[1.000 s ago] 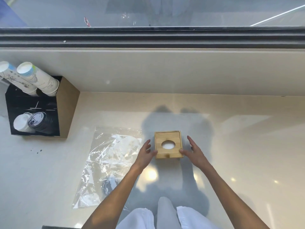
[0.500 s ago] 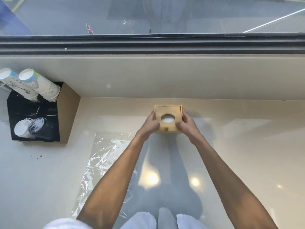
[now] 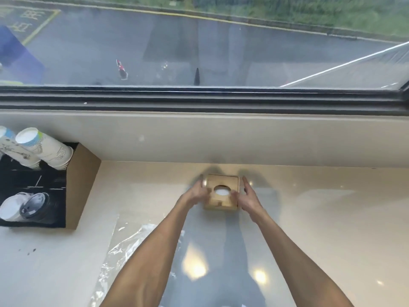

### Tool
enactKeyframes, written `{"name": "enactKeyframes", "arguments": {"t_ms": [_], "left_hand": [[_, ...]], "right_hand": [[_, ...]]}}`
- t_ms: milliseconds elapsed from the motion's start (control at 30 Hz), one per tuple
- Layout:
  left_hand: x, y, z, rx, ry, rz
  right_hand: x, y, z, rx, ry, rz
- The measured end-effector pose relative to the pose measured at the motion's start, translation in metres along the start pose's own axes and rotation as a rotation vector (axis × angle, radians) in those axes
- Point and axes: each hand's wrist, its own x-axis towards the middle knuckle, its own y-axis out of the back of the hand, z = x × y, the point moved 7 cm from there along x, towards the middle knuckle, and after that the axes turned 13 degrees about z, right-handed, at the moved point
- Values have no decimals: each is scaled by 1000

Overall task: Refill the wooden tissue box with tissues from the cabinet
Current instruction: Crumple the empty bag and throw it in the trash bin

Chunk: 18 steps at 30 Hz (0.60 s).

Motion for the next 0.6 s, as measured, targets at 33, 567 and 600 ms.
{"name": "enactKeyframes", "arguments": {"t_ms": [33, 567, 600], "left_hand": [[-4, 19, 1, -16, -10, 44], [-259, 149, -383, -426, 523, 521], [-267, 142, -380, -562, 560, 437]], "right_hand": [[-5, 5, -7, -46, 35, 98], [-259, -178, 182, -181, -371, -452], [-266, -184, 174, -190, -322, -449]]}}
